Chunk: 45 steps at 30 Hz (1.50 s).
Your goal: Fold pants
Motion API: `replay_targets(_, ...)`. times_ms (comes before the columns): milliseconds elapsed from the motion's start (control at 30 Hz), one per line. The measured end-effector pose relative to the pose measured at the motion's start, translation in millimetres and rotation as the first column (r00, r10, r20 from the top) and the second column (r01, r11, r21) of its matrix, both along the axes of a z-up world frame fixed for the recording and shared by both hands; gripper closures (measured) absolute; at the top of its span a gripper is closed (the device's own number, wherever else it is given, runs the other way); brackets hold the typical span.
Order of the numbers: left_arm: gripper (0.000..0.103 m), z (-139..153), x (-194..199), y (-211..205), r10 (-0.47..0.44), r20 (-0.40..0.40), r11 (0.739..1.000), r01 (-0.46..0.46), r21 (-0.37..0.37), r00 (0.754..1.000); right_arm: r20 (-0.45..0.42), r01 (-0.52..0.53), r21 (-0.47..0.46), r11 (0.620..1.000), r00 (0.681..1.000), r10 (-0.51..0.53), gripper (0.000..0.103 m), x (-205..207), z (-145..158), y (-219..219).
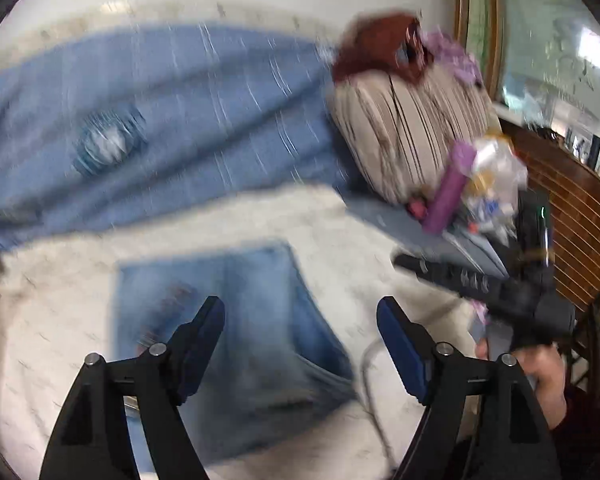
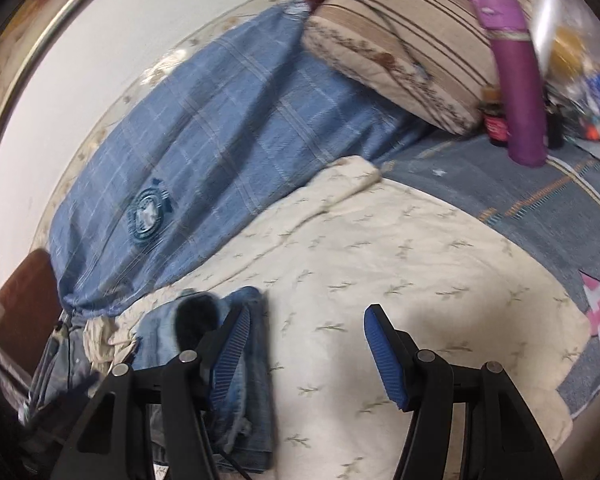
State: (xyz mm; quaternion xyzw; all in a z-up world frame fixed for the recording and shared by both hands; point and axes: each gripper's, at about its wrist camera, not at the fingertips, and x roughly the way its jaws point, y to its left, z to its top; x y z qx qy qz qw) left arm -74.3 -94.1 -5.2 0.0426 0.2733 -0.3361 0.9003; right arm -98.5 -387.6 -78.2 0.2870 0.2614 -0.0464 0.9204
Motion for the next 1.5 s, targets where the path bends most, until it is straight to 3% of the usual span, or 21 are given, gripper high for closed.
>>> replay_targets(100, 0.024, 1, 19, 29, 0.144, 0.062, 0.986, -0.148, 0.075, 0.988, 0.056, -0.065, -0.038, 0.997, 0.996, 0.067, 0.04, 3, 10, 24)
replay_targets(200, 0.024, -20, 42, 60, 0.287, -0.001, 0.952, -0.285, 0.112, 0.958, 0.116, -0.166, -0.071, 0.984, 0.978, 0.173, 0.04, 8, 20, 53)
replay_targets(267, 0.024, -40, 55, 77, 0.354, -0.062, 0.932, -0.347, 0.108, 0.933, 0.159, -0.256, -0.066, 0.964, 0.952, 0.263, 0.04, 17, 27, 73)
replay_targets(433, 0.024, -65, 73, 81, 0.433, -0.072, 0.889, -0.413, 0.195, 0.898, 0.176, -0.407, 0.042, 0.912, 0.902, 0.395, 0.04, 54, 24, 107)
replay_targets(533, 0.024, -68, 78, 79, 0.436, -0.092, 0.891, -0.415, 0.186, 0.895, 0.152, -0.437, 0.113, 0.892, 0.895, 0.419, 0.04, 75, 13, 117)
replay_targets(633, 0.024, -79, 86, 64, 0.412, -0.07, 0.892, -0.386, 0.233, 0.909, 0.027, -0.383, 0.188, 0.904, 0.923, 0.385, 0.039, 108, -14, 119)
replay_targets(700, 0.024, -86, 90, 53, 0.401, -0.058, 0.888, -0.373, 0.27, 0.914, -0.068, -0.345, 0.271, 0.899, 0.924, 0.375, 0.039, 126, -40, 113)
replay_targets(767, 0.024, -95, 96, 45, 0.408, -0.045, 0.875, -0.376, 0.304, 0.912, -0.09, -0.328, 0.326, 0.887, 0.923, 0.375, 0.04, 137, -56, 107)
replay_targets(867, 0.024, -100, 103, 42, 0.405, -0.068, 0.873, -0.363, 0.325, 0.912, -0.094, -0.352, 0.285, 0.892, 0.916, 0.391, 0.04, 140, -55, 112)
replay_targets(1000, 0.024, -94, 105, 55, 0.42, -0.14, 0.885, -0.371, 0.28, 0.897, -0.059, -0.365, 0.288, 0.886, 0.916, 0.396, 0.039, 126, -43, 104)
replay_targets(1167, 0.023, -74, 76, 64, 0.449, -0.053, 0.868, -0.421, 0.265, 0.892, 0.017, -0.339, 0.242, 0.909, 0.938, 0.345, 0.038, 82, -19, 88)
replay_targets(1233, 0.015, -64, 61, 66, 0.465, -0.011, 0.859, -0.448, 0.247, 0.885, 0.031, -0.322, 0.18, 0.93, 0.946, 0.321, 0.038, 64, -10, 87)
replay_targets(1400, 0.008, -41, 27, 66, 0.487, 0.116, 0.837, -0.5, 0.223, 0.866, 0.064, -0.308, 0.01, 0.951, 0.95, 0.307, 0.038, 22, 12, 96)
replay_targets(1500, 0.008, -34, 12, 71, 0.491, 0.117, 0.84, -0.505, 0.198, 0.863, 0.05, -0.312, -0.007, 0.95, 0.949, 0.312, 0.038, 9, 12, 105)
